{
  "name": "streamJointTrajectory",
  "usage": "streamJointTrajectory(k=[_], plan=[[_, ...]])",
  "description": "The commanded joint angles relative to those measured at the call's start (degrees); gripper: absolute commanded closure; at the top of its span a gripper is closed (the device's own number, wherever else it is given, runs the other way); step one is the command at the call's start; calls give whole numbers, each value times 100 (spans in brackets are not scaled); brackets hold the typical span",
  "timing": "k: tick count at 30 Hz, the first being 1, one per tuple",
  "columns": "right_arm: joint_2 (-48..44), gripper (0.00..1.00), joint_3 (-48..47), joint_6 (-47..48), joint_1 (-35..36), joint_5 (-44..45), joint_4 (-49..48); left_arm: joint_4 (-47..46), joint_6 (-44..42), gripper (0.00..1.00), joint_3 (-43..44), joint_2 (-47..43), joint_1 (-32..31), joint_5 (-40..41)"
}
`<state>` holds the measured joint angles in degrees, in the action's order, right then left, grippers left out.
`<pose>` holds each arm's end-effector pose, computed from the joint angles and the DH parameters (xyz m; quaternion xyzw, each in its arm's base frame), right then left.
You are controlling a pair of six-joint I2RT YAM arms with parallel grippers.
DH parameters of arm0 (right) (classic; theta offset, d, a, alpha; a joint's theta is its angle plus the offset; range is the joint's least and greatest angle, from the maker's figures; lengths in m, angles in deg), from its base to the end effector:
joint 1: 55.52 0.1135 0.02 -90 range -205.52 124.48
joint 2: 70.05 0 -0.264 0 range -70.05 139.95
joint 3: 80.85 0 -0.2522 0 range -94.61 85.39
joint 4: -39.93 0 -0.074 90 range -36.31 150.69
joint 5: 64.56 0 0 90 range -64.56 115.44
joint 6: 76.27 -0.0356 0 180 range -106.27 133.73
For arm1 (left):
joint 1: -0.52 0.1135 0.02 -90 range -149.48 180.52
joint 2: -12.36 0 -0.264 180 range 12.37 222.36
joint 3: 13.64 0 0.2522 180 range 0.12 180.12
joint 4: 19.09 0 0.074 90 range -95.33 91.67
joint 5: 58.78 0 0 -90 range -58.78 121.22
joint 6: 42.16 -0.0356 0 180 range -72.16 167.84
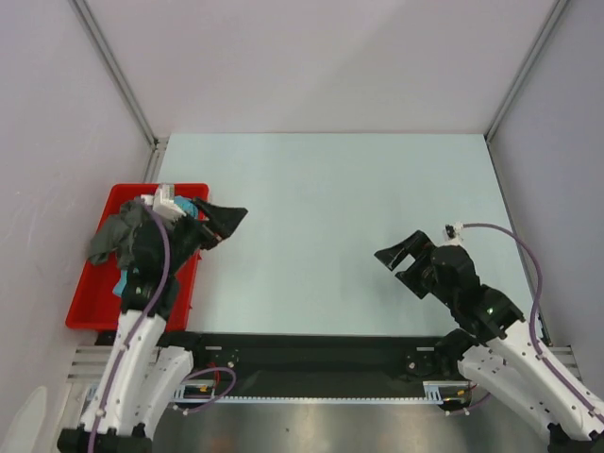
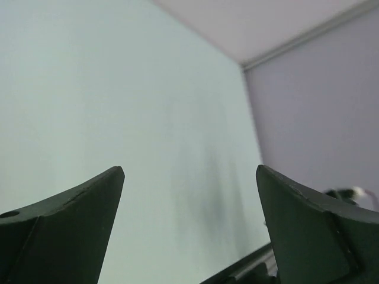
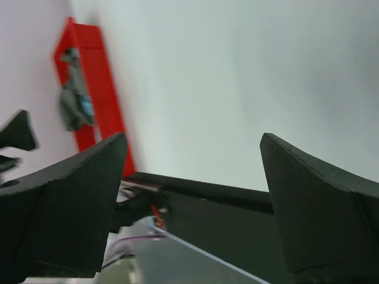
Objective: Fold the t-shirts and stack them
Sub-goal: Grab the tshirt from the pile
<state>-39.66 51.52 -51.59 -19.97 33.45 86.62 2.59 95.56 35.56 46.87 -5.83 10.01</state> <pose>0.1073 0.0705 0.2681 0.2553 0.8236 0.3493 0.3668 0.1504 -0.0297 0.3140 -0.1459 0.7317 -0.4188 0.5175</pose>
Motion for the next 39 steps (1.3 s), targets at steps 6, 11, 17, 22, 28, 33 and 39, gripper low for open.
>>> streamJointTrajectory(k=[6,11,17,22,28,33,39], plan=[[1364,0,-1939,1748,-505,167,1981,3075,-983,0,2238,3148,1257,1421],[1557,1,-1966,2575,-1005,-633,1586,2601,-1169,0,2687,3889,2181,871],[2198,3,-2343,3297,-1594,-1038,1506,2800,-1739,8,3702,4754,2586,2435],[2770,3,-2677,3798,-1632,-1004,1480,3374,-2293,20,4111,5602,2595,4050],[3428,0,-3274,4316,-981,-239,1559,3374,-2733,18,4226,6086,2700,5152],[3614,0,-3328,4431,-751,-116,1524,2961,-3208,16,4076,6121,2753,5567],[3649,0,-3284,4379,-848,-133,1532,2565,-3498,19,4101,6682,3008,4565]])
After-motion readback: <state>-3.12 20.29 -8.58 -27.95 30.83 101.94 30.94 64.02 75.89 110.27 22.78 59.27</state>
